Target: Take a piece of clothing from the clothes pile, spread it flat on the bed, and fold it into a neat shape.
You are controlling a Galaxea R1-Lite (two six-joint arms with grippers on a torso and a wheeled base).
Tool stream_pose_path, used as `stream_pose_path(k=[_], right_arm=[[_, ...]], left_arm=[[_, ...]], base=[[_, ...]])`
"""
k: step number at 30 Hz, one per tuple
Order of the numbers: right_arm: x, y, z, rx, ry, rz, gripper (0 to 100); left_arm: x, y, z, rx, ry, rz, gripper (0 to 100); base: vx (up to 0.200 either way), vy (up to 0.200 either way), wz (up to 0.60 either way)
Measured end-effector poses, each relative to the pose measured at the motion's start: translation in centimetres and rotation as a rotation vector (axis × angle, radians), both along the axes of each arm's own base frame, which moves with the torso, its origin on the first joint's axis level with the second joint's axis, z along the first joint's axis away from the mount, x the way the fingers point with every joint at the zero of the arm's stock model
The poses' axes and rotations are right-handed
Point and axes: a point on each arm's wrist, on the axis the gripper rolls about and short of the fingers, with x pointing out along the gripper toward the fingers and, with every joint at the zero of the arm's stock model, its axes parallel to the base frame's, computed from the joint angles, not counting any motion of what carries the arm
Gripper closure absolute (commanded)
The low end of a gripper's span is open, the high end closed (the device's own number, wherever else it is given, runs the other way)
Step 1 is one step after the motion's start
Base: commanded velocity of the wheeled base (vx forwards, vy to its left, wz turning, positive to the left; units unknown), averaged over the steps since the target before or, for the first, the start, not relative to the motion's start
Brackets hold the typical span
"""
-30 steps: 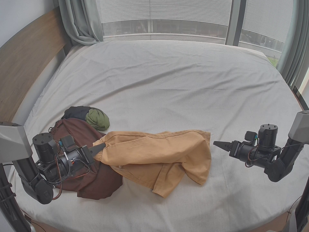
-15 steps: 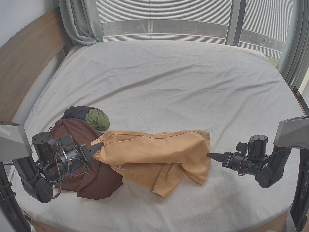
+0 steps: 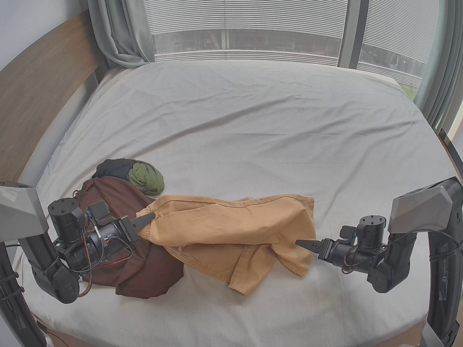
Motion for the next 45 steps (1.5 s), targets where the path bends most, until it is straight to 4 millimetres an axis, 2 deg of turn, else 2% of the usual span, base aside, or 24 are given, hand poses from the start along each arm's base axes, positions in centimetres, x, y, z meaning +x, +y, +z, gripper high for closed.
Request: stream_pose_path(k=[10, 22, 29, 35, 41, 42, 45], right_arm=[[-0.7, 0.7, 0.3, 0.065, 0.0, 0.029, 0], [-2.4, 0.6, 3.8, 0.1, -0.047, 0.077, 0], [-2.9, 0.3, 5.0, 0.114, -0.074, 0.091, 0], [-2.8, 0.4, 5.0, 0.126, -0.075, 0.121, 0], [-2.0, 0.3, 3.7, 0.117, -0.056, 0.111, 0], [-1.9, 0.3, 3.3, 0.115, -0.049, 0.109, 100], [-1.6, 0.3, 2.8, 0.105, -0.048, 0.108, 100]], left_arm=[[0.0, 0.0, -0.1, 0.0, 0.003, -0.001, 100], [0.2, -0.1, -0.5, 0.003, 0.013, 0.0, 100], [0.3, -0.1, -0.7, 0.004, 0.019, 0.001, 100], [0.3, -0.1, -0.7, 0.004, 0.02, 0.0, 100], [0.3, -0.1, -0.7, 0.004, 0.02, -0.001, 100], [0.3, -0.1, -0.7, 0.004, 0.02, -0.001, 100], [0.3, -0.1, -0.7, 0.004, 0.021, -0.001, 100]], base=[[0.0, 0.0, 0.0], [0.0, 0.0, 0.0], [0.0, 0.0, 0.0], [0.0, 0.0, 0.0], [0.0, 0.0, 0.0], [0.0, 0.0, 0.0], [0.0, 0.0, 0.0]])
